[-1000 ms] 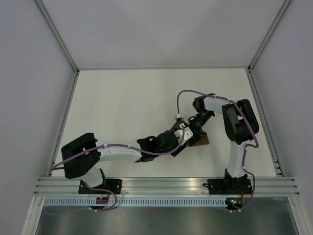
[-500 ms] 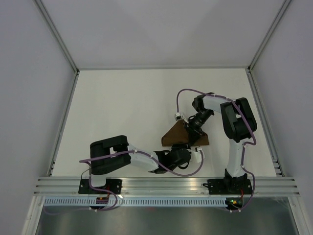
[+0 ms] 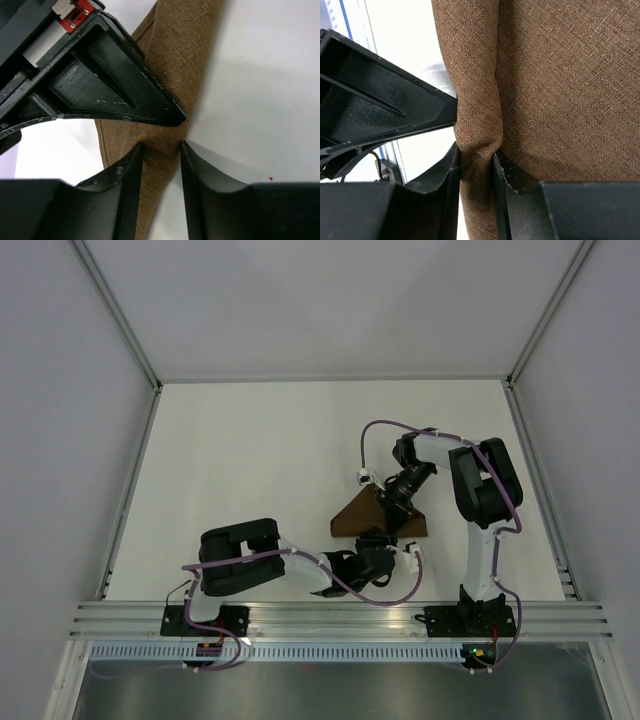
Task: Fold the napkin, place the utensils inside, and roll it up
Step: Roll the napkin at the center of the board.
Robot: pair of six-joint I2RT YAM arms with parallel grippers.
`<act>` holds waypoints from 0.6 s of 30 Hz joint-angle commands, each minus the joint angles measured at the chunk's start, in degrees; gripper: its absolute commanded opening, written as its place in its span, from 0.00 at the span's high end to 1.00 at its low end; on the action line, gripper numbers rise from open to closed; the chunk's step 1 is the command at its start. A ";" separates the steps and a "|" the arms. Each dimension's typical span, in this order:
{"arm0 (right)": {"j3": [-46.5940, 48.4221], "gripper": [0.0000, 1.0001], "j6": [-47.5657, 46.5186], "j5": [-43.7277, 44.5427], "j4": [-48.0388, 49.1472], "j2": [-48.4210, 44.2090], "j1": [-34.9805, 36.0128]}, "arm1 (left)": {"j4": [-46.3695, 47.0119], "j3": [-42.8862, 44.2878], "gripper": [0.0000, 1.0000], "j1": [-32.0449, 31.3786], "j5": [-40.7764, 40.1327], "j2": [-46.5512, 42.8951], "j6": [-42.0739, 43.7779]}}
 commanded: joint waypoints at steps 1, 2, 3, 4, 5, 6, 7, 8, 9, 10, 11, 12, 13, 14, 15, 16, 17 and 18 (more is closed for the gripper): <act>-1.37 0.80 -2.93 7.78 5.32 3.83 0.37 | -4.61 1.19 0.61 2.36 6.67 1.56 -1.10; -1.28 0.80 -2.76 7.78 5.31 3.83 0.37 | -6.53 1.62 0.63 2.80 8.33 1.56 -2.58; -1.11 0.80 -2.76 7.78 5.31 3.83 0.37 | -9.42 2.58 0.67 3.59 10.70 1.56 -3.56; -1.02 0.80 -2.58 7.78 5.40 3.74 0.37 | -9.97 2.59 0.75 3.86 11.68 1.47 -4.00; -0.93 0.79 -2.49 7.78 5.40 3.66 0.37 | -10.85 2.77 0.78 4.12 14.04 1.38 -4.96; -0.84 0.79 -2.32 7.78 5.66 3.39 0.45 | -13.21 3.38 0.83 4.56 15.28 1.21 -5.58; -0.84 0.76 -1.71 7.78 5.84 2.96 0.37 | -14.01 3.73 0.86 4.74 16.34 1.12 -6.20; -1.01 0.73 -1.44 7.78 6.02 2.69 0.28 | -14.37 3.82 0.87 5.09 18.26 1.03 -7.07; -0.93 0.69 -1.09 7.78 6.45 2.17 0.37 | -16.29 4.08 0.90 5.35 19.59 1.03 -7.60; -1.02 0.59 -0.48 7.78 6.63 1.38 0.37 | -16.92 4.35 0.91 5.61 20.38 0.94 -8.74; -1.10 0.55 -0.21 7.70 6.81 0.85 0.28 | -17.62 4.44 0.92 5.70 22.04 1.03 -9.01; -1.37 0.51 0.23 7.61 7.33 0.32 0.28 | -18.06 4.44 0.93 6.05 23.10 1.03 -9.28; -1.54 0.46 0.67 7.52 7.68 -0.99 0.28 | -19.11 4.52 0.94 6.06 23.72 1.12 -9.89; -1.63 0.45 1.54 7.43 7.86 -1.61 0.37 | -19.73 4.87 0.94 6.14 24.95 1.12 -10.16; -1.81 0.41 2.16 7.52 8.47 -2.32 0.37 | -20.17 4.96 0.95 6.32 25.48 1.12 -10.33; -1.89 0.41 2.77 7.52 8.65 -3.80 0.37 | -20.70 4.97 0.95 6.41 25.84 1.20 -10.94; -1.98 0.40 3.48 7.52 9.00 -4.69 0.19 | -21.05 5.31 0.95 6.84 26.88 1.12 -11.12; -2.24 0.37 4.27 7.26 9.96 -6.61 0.10 | -21.57 5.49 0.95 7.11 27.59 1.12 -11.56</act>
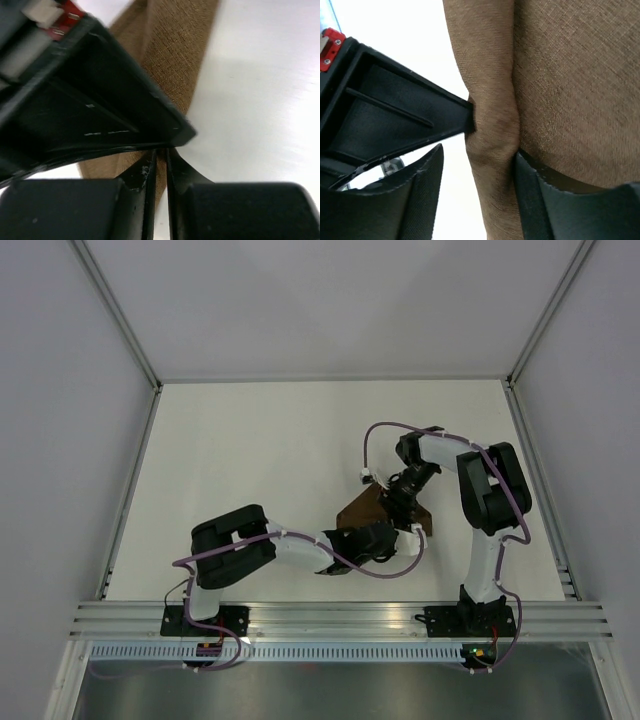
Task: Fold the napkin, place the utensils inside, and roll it up
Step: Roll the napkin at the center of the board.
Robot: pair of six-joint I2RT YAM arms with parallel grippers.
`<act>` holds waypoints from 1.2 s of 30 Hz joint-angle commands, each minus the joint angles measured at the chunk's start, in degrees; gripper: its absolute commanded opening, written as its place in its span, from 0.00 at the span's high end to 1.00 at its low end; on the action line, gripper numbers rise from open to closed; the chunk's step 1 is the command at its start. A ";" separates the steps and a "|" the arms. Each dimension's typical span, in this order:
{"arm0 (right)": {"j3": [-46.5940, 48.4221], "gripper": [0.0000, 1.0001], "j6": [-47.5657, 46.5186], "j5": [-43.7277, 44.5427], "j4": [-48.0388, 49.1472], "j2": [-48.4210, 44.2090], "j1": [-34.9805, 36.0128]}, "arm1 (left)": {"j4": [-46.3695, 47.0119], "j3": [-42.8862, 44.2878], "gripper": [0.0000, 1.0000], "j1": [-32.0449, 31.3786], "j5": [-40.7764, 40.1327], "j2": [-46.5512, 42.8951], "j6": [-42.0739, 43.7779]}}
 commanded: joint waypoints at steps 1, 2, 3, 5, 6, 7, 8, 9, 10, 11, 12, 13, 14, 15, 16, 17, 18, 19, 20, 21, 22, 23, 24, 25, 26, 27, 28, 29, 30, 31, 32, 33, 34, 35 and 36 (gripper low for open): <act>-1.55 0.36 0.88 4.22 10.45 -4.09 0.24 | -10.30 -0.28 0.95 1.16 12.32 3.02 -7.50; -1.64 0.35 1.50 4.30 10.89 -4.80 0.15 | -10.57 -0.10 0.96 1.25 13.19 3.11 -7.76; -1.55 0.35 2.64 4.39 11.51 -5.59 0.06 | -10.74 -0.10 0.96 1.52 13.55 3.02 -7.94; -1.29 0.33 3.87 4.48 12.12 -7.35 -0.47 | -11.71 0.16 0.96 1.87 14.69 2.93 -8.73; -1.11 0.32 4.49 4.48 12.56 -8.22 -0.64 | -11.97 0.34 0.96 2.22 15.31 2.84 -8.99; -0.94 0.32 4.75 4.31 12.57 -8.66 -1.08 | -12.67 0.69 0.96 2.31 15.75 2.93 -9.60; -0.50 0.32 5.02 4.31 12.65 -8.84 -1.35 | -12.94 0.78 0.96 2.57 15.84 2.84 -9.87; -0.32 0.31 5.37 4.22 12.48 -8.85 -1.52 | -13.12 0.87 0.95 2.83 16.10 2.93 -10.05; 0.12 0.31 5.55 3.87 12.39 -8.76 -1.87 | -13.38 1.04 0.95 3.01 16.28 2.93 -10.57; 0.64 0.31 5.55 3.69 12.13 -8.58 -2.05 | -13.47 1.22 0.95 3.19 16.54 3.02 -10.84; 0.82 0.32 5.55 3.69 11.69 -8.06 -2.23 | -13.73 1.30 0.95 3.71 16.80 2.93 -11.02; 0.91 0.32 5.37 3.60 11.51 -7.79 -2.23 | -13.73 1.31 0.95 3.98 16.89 2.67 -11.37; 1.09 0.33 5.11 3.43 11.25 -7.44 -2.32 | -13.82 1.31 0.95 4.33 17.07 2.58 -11.54; 1.09 0.33 4.93 3.51 11.16 -7.00 -2.23 | -14.00 1.31 0.95 4.50 17.24 2.14 -11.89; 1.00 0.34 4.93 3.69 11.33 -6.91 -2.32 | -14.00 1.31 0.95 4.59 17.07 1.97 -11.81; 1.00 0.34 4.93 3.86 11.51 -7.00 -2.40 | -14.09 1.39 0.95 4.77 17.07 1.62 -11.90; 1.17 0.33 4.93 3.87 11.60 -7.00 -2.58 | -14.17 1.48 0.94 4.86 16.90 1.44 -11.90; 1.35 0.33 5.11 3.78 11.60 -7.09 -3.10 | -14.09 1.48 0.94 4.95 16.55 0.91 -11.98; 1.96 0.33 5.11 3.69 11.51 -7.09 -3.37 | -14.09 1.57 0.93 5.03 15.85 0.74 -11.90; 2.40 0.33 4.85 3.25 10.73 -7.09 -3.63 | -14.00 1.57 0.91 5.03 15.40 0.56 -11.72; 2.84 0.33 4.76 2.99 10.20 -7.00 -3.98 | -13.39 1.57 0.90 5.03 14.53 -0.14 -11.72; 3.80 0.32 4.67 2.73 9.76 -6.83 -4.16 | -12.95 1.31 0.87 5.03 14.00 -0.49 -11.63; 4.25 0.33 4.50 2.55 8.88 -6.65 -4.42 | -12.51 1.22 0.85 5.03 13.65 -1.02 -11.28; 4.60 0.33 4.41 2.37 8.53 -6.56 -4.51 | -12.24 1.04 0.82 5.03 13.03 -1.37 -11.11; 5.13 0.33 4.41 2.37 8.35 -6.47 -4.51 | -12.15 1.30 0.77 5.03 12.59 -1.81 -10.84; 5.22 0.33 4.58 2.46 8.26 -6.12 -4.51 | -12.15 1.31 0.74 5.03 12.41 -1.99 -10.49; 5.48 0.33 4.58 2.55 8.26 -5.77 -4.51 | -12.15 1.48 0.72 5.12 11.80 -1.99 -10.32; 5.83 0.33 4.58 2.63 8.09 -5.51 -4.51 | -12.15 1.74 0.70 5.03 11.71 -2.25 -10.31; 6.09 0.33 4.76 2.72 8.08 -4.72 -4.51 | -12.15 1.74 0.66 5.03 11.80 -2.43 -10.23; 6.18 0.33 4.76 2.81 8.08 -4.45 -4.51 | -12.15 1.92 0.65 5.03 11.62 -2.52 -10.23; 6.36 0.33 4.76 2.90 8.08 -4.19 -4.51 | -12.24 2.27 0.64 4.95 11.62 -2.61 -10.23; 6.36 0.34 4.67 2.81 8.08 -3.75 -4.51 | -12.33 2.27 0.62 4.95 11.71 -2.95 -10.31; 6.45 0.34 4.76 2.81 8.17 -3.75 -4.51 | -12.24 2.45 0.62 4.86 11.45 -3.13 -10.31; 6.36 0.34 4.76 2.72 8.26 -3.75 -4.60 | -12.24 2.62 0.61 4.86 11.27 -3.39 -10.31; 6.36 0.34 4.76 2.72 8.26 -3.92 -4.60 | -12.07 2.62 0.60 4.86 10.92 -3.75 -10.14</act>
